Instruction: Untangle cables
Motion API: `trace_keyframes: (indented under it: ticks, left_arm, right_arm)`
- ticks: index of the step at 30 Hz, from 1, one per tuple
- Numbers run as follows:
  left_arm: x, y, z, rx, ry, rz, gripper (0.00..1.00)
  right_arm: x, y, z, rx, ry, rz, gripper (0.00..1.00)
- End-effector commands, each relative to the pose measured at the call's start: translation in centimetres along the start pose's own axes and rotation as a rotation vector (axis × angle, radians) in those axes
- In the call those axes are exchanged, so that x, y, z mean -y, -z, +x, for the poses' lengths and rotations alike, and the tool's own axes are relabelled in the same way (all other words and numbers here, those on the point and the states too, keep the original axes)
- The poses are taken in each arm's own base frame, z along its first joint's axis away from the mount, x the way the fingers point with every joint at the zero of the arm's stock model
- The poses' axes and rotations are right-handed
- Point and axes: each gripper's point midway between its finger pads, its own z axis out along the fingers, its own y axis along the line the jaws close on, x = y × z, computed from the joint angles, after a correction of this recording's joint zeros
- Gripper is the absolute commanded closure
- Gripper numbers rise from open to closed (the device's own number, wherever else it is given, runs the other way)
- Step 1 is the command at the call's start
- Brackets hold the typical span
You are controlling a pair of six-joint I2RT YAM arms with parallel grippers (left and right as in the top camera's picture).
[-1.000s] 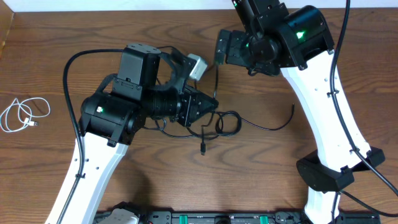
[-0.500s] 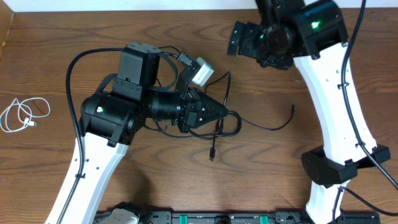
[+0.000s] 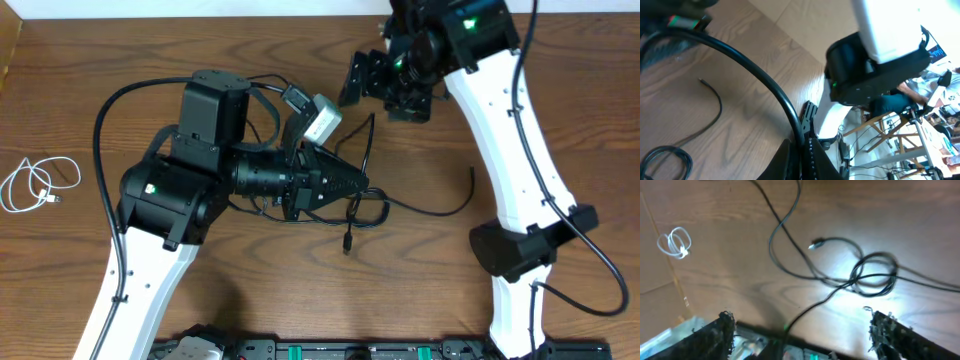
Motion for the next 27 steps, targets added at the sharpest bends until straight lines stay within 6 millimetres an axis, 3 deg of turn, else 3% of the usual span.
trace_keyframes:
  ticks: [1,6,14,18,23,27]
  left_arm:
    - [1.1,0.3,-0.2,0.013,-0.063,0.021,0.93]
    - [0.3,0.3,-0.3,0.012,-0.062,-0.023,0.93]
    - [-1.1,0.5,-0.8,0.027,-0.112,-0.112,0.92]
    - [-1.0,0.5,-1.5,0.047,-0.149,-0.112,0.93]
    - [-0.9,0.6,-2.2,0.070,-0.187,-0.119,0.92]
    - [-3.0,1.3,-2.6,0.083,-0.192,-0.264,0.93]
  right_arm:
    - [-1.4,-1.2,1.2,-0.098,0.015,-0.074,0.19]
    - [-2.4,-1.5,2.0,-0.159,0.007,-0.137,0.31]
    - [-4.9,-0.8,4.2,-0.268,0.053,-0.277,0.34]
    - [-5.0,-0.8,4.3,-0.270,0.055,-0.277,0.44]
    - [-5.1,-0.8,4.4,-0.273,0.058,-0.277,0.45]
    - [-4.7,-1.1,4.2,-0.254,0.077,-0.254,0.48]
